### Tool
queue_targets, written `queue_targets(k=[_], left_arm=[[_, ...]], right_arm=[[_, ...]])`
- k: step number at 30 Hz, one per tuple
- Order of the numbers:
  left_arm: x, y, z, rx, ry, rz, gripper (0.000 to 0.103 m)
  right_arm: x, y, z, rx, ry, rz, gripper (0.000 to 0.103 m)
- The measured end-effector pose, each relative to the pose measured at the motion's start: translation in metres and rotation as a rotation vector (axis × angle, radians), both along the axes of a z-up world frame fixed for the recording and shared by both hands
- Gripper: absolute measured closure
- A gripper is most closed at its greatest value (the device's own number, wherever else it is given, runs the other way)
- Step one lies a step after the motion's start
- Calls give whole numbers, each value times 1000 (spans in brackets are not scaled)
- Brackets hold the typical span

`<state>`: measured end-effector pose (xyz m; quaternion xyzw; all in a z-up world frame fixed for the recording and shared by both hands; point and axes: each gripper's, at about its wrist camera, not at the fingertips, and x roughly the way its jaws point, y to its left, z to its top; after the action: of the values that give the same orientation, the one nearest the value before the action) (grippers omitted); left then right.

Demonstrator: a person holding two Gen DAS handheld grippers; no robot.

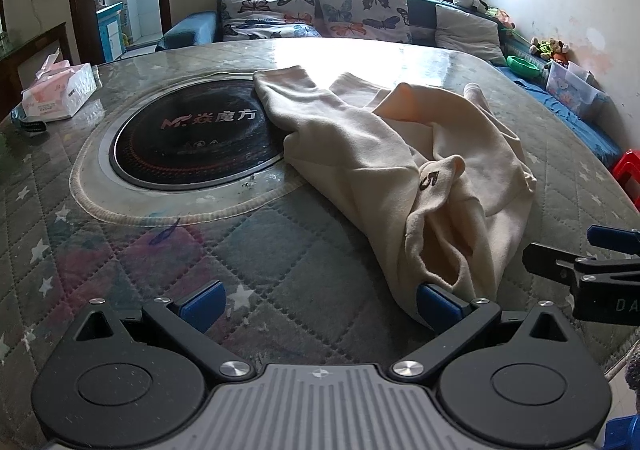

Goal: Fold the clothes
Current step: 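Move both grippers toward the crumpled cream sweatshirt on the table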

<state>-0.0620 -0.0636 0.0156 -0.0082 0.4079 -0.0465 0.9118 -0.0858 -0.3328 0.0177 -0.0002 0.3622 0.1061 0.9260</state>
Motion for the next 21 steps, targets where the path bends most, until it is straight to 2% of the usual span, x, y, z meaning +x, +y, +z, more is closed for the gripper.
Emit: queue_targets(k=[21], left_arm=[[30,1,16,-10,-20,-28,0]], right_arm=[[33,10,11,-41,-38,46,0]])
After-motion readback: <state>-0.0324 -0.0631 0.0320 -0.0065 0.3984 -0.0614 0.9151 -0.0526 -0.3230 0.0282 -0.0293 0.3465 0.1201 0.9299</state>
